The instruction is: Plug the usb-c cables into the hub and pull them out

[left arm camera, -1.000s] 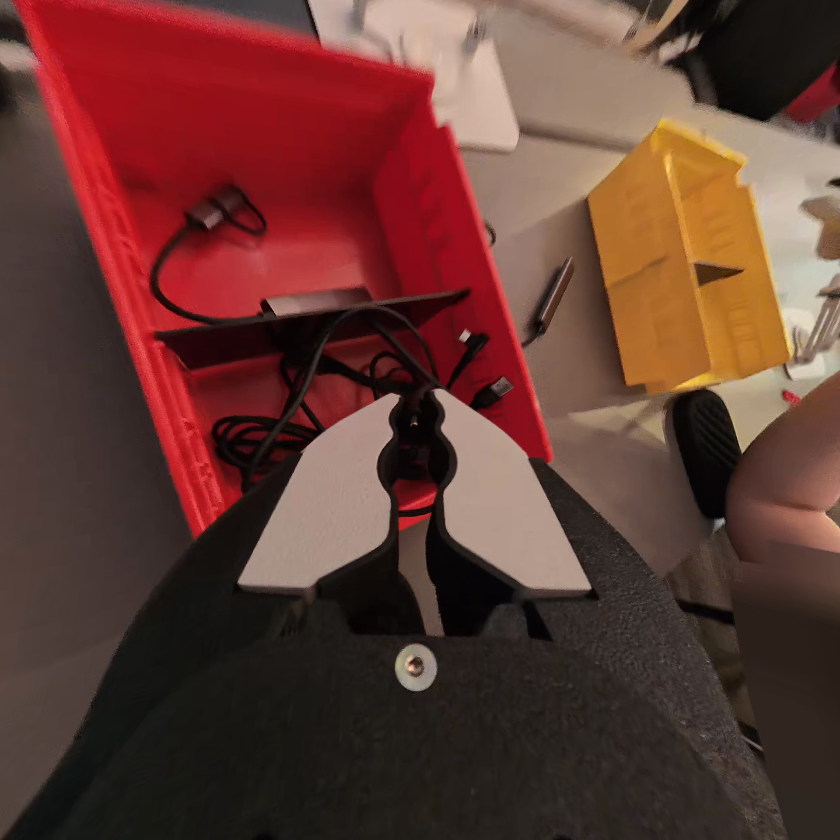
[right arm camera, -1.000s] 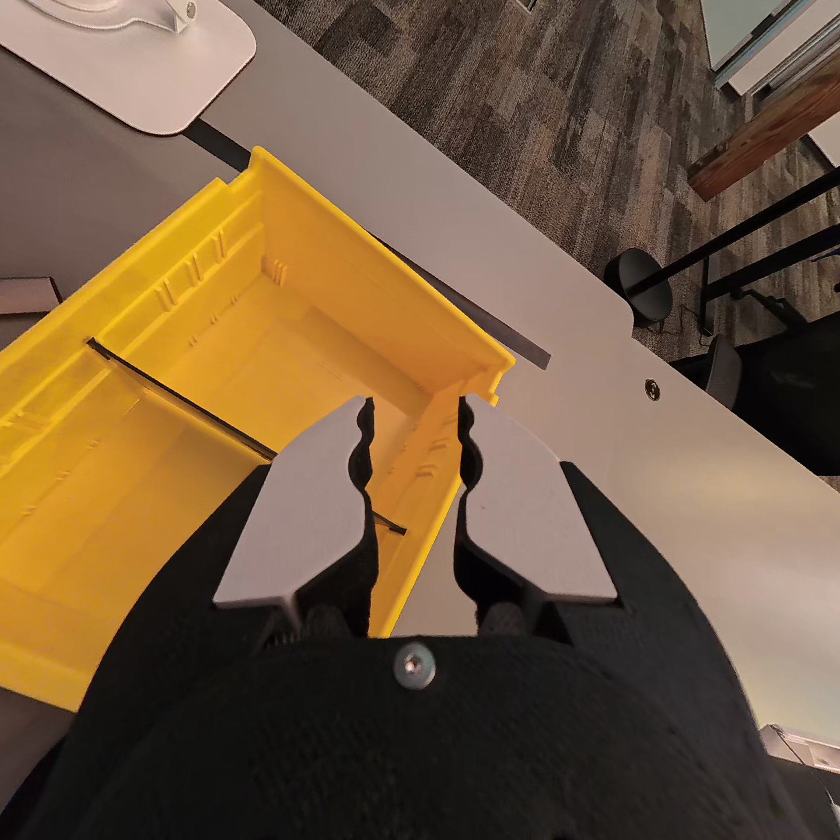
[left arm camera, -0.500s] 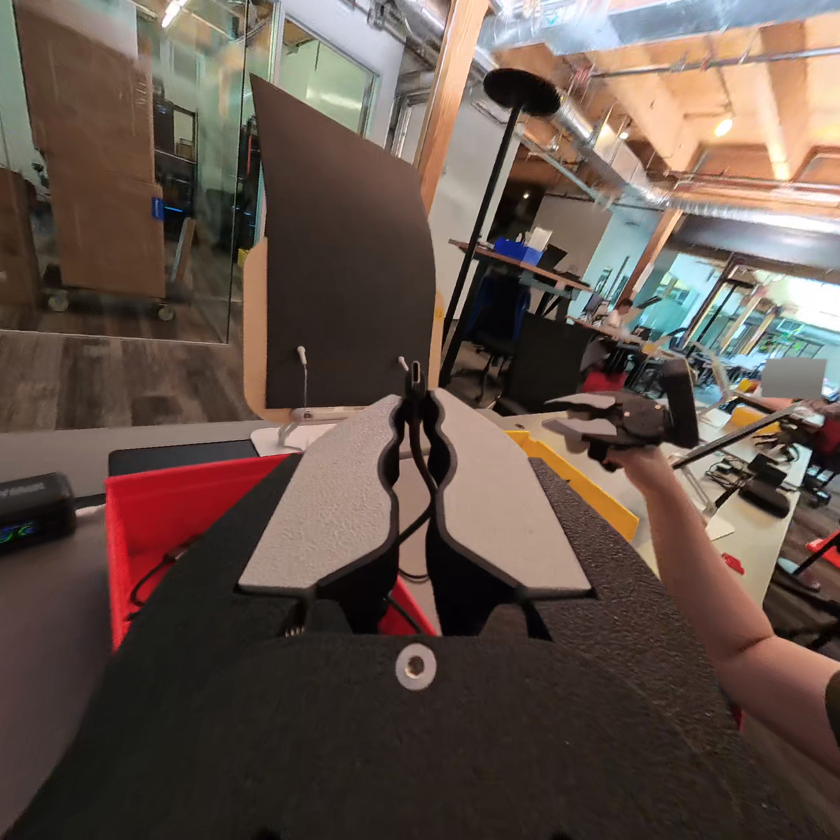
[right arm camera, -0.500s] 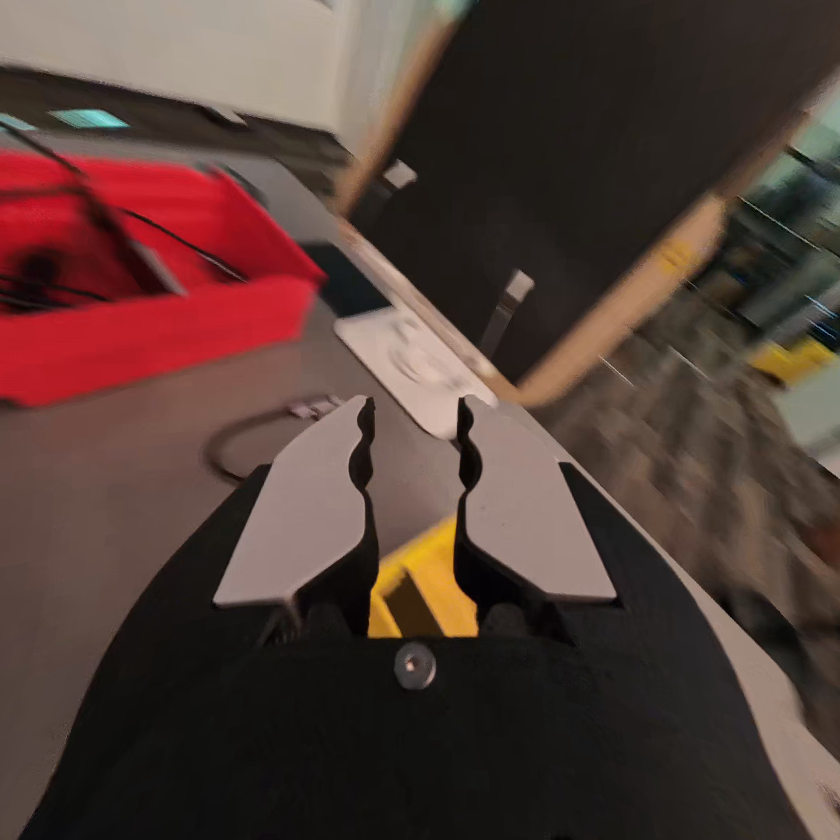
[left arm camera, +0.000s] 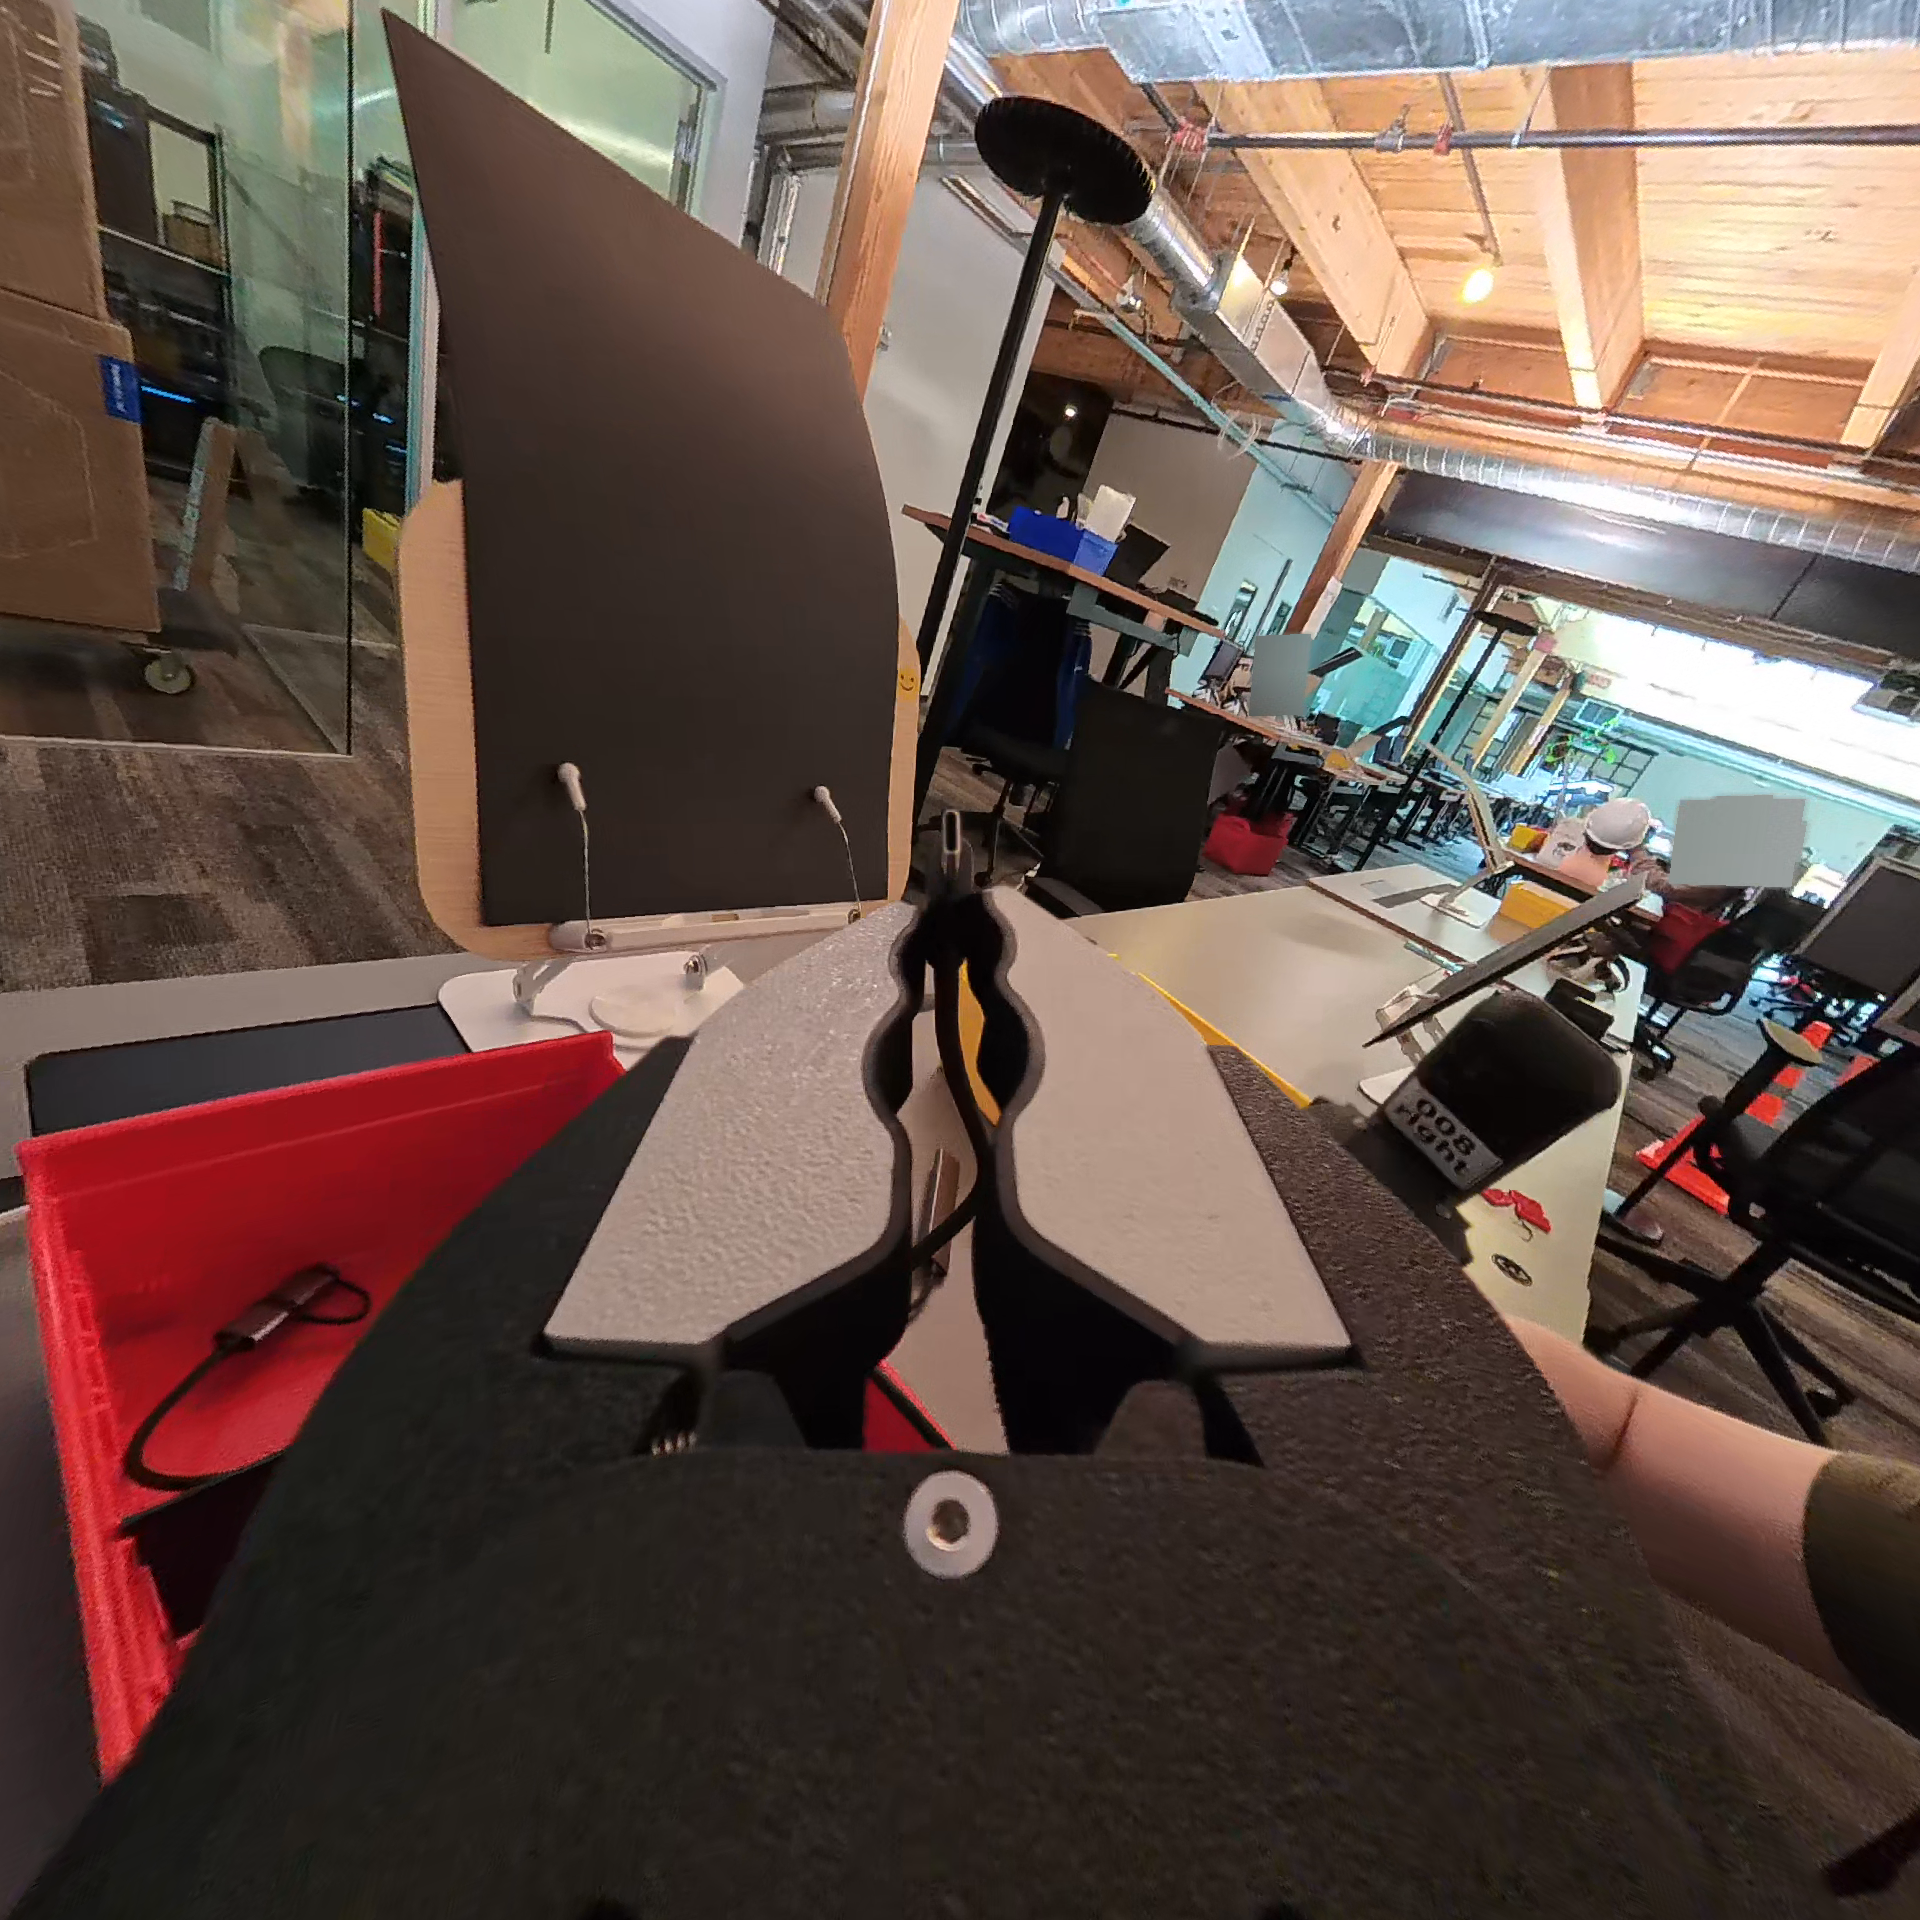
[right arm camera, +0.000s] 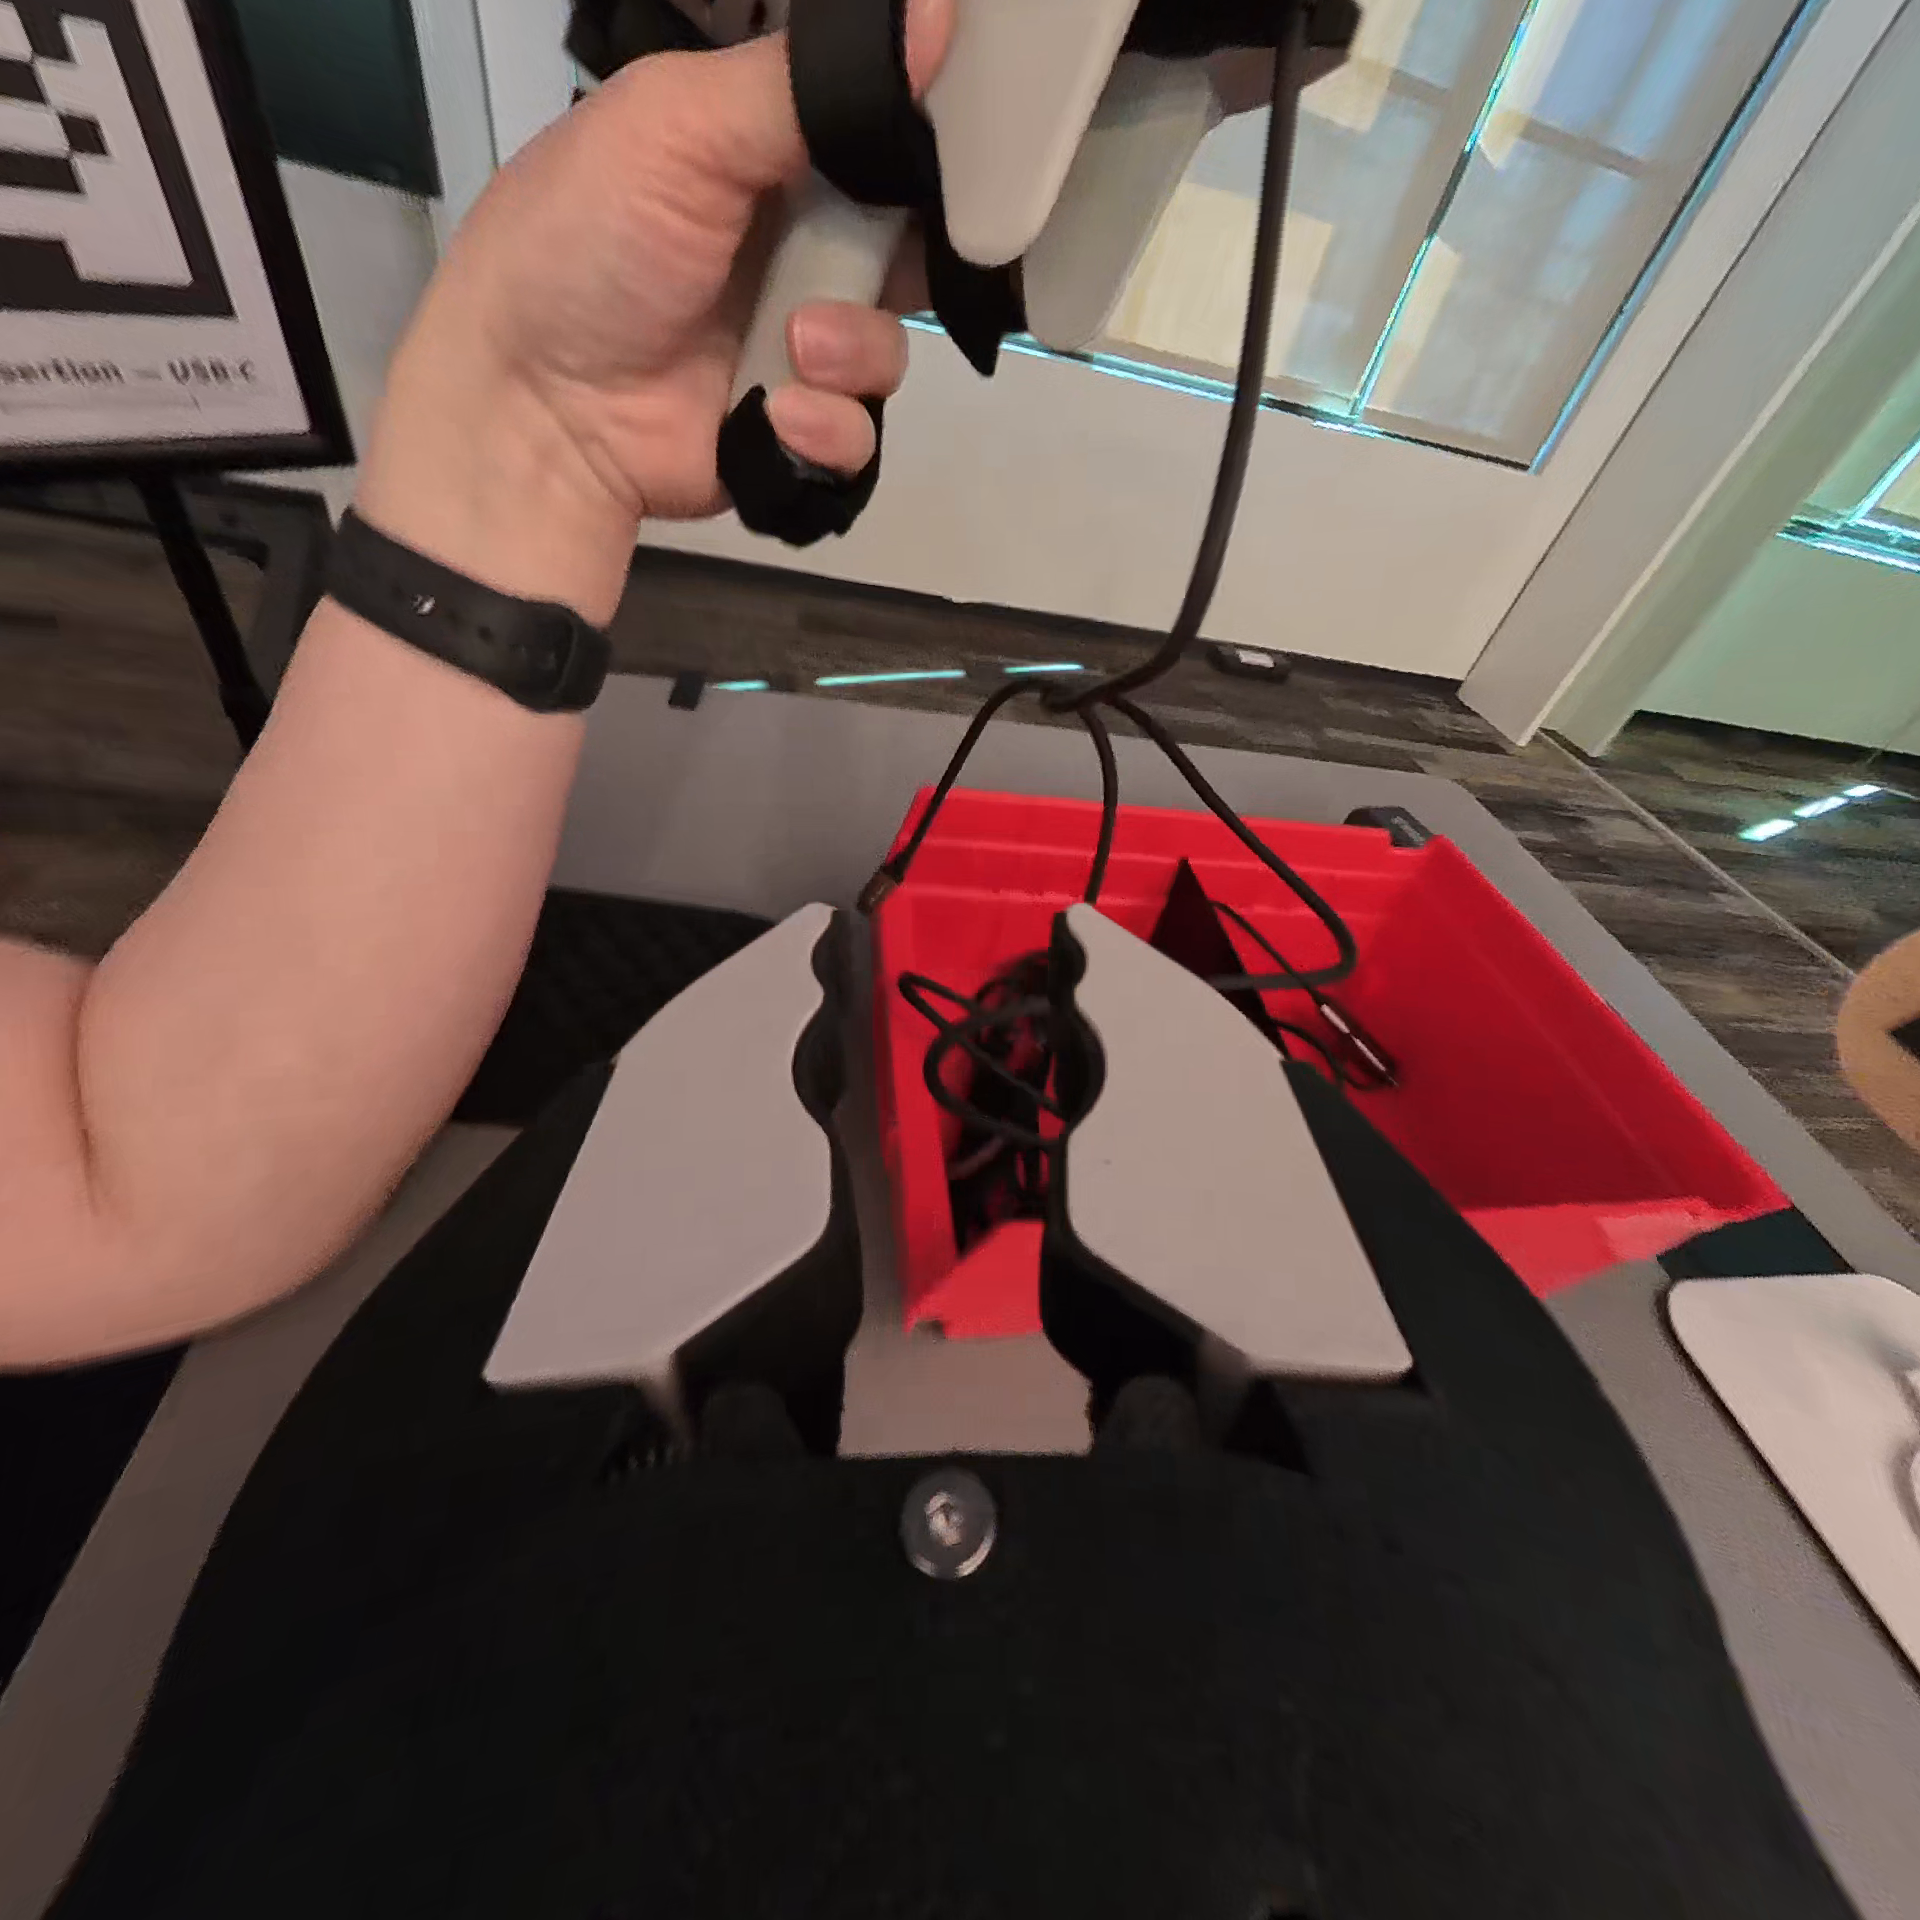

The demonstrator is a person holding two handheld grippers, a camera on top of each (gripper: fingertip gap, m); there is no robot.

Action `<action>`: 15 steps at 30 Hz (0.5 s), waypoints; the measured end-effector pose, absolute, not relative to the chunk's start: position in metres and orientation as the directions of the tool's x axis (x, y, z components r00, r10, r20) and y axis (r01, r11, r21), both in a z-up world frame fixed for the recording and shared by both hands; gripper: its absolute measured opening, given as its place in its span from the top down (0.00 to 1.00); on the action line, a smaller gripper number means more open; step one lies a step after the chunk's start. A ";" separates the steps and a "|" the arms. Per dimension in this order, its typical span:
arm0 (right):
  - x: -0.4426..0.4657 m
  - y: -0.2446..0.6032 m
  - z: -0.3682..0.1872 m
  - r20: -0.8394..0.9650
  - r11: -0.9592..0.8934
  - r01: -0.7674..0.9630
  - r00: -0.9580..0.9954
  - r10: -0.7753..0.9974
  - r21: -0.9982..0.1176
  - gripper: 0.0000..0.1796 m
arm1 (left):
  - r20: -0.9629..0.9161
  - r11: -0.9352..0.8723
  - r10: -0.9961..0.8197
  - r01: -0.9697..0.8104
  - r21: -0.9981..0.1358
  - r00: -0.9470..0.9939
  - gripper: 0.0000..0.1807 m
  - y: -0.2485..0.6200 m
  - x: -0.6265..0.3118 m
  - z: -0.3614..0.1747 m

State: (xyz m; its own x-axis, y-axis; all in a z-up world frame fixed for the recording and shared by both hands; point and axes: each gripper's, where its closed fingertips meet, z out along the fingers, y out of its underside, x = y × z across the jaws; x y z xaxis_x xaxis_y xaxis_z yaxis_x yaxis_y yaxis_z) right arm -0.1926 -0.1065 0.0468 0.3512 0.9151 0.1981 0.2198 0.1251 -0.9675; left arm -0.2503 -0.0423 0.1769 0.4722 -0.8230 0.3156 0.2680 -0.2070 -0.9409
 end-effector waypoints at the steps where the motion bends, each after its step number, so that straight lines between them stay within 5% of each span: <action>1: -0.200 -0.101 0.049 0.197 0.127 0.203 0.374 0.906 -0.971 0.80 | 0.309 -0.197 -0.827 0.272 -0.942 0.470 0.96 -0.043 -0.251 0.179; 15: -0.277 -0.027 0.032 0.187 0.086 0.276 0.365 0.912 -0.957 0.81 | 0.237 -0.114 -0.902 0.332 -0.936 0.360 0.97 -0.070 -0.253 0.205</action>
State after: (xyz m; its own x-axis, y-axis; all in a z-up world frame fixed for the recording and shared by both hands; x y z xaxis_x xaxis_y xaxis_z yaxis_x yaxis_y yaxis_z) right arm -0.2768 -0.0273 0.0322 0.3650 0.9120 0.1870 0.2764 0.0857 -0.9572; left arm -0.2531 -0.0703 0.2053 0.3602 -0.9022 0.2372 0.3322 -0.1135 -0.9363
